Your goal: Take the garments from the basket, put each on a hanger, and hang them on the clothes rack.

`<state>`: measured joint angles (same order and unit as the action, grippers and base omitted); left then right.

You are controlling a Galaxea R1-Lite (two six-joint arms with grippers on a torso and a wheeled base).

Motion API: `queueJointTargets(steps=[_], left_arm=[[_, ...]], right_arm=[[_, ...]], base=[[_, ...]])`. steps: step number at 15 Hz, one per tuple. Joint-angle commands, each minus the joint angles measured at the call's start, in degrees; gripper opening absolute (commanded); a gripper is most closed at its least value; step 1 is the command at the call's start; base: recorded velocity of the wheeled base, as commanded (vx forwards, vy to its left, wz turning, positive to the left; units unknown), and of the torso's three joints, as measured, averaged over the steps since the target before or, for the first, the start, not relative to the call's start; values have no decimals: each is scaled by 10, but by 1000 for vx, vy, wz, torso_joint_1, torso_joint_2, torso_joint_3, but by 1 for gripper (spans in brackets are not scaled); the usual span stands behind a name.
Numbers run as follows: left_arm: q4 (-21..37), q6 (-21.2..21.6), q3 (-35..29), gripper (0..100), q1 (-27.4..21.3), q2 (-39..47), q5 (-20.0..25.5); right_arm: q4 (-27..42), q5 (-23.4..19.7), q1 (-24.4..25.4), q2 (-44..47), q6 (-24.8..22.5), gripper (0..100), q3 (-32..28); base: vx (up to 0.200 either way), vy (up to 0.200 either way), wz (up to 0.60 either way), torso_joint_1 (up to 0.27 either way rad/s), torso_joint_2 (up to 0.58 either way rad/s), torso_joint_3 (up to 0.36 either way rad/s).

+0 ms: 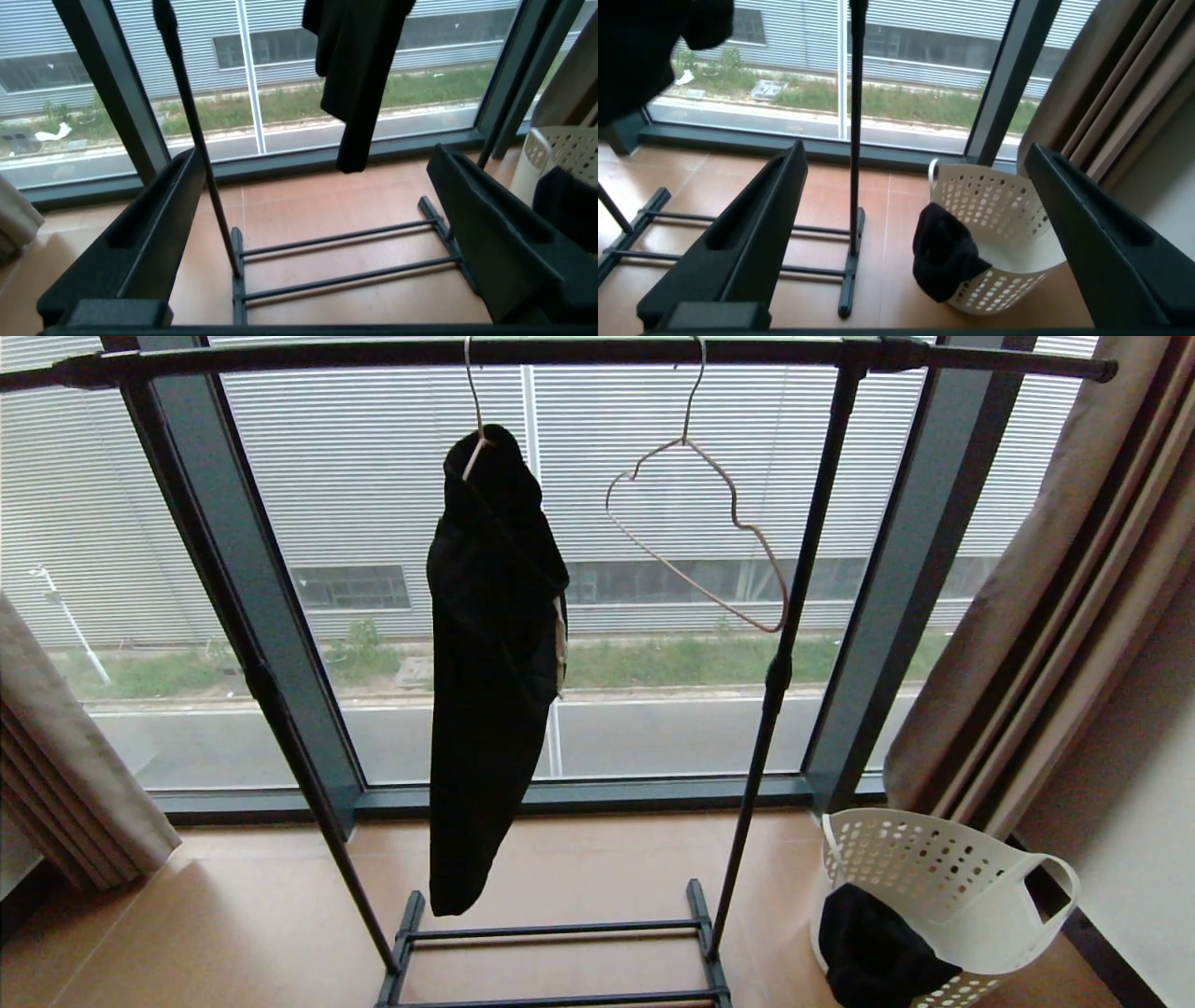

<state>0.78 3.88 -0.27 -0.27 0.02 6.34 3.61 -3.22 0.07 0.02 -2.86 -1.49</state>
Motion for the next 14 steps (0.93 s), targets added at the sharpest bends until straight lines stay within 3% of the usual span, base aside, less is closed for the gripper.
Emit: queueJointTargets(steps=[1,6,14], left_arm=[[0,0,0,100,0,0,0],[0,0,0,100,0,0,0],[0,0,0,100,0,0,0]], right_arm=[[0,0,0,0,0,100,1],[0,0,0,0,0,100,1],[0,0,0,0,0,100,0]], base=[[0,0,0,-154,486,339],[0,0,0,-50,170,116],[0,0,-600,0,8,7]])
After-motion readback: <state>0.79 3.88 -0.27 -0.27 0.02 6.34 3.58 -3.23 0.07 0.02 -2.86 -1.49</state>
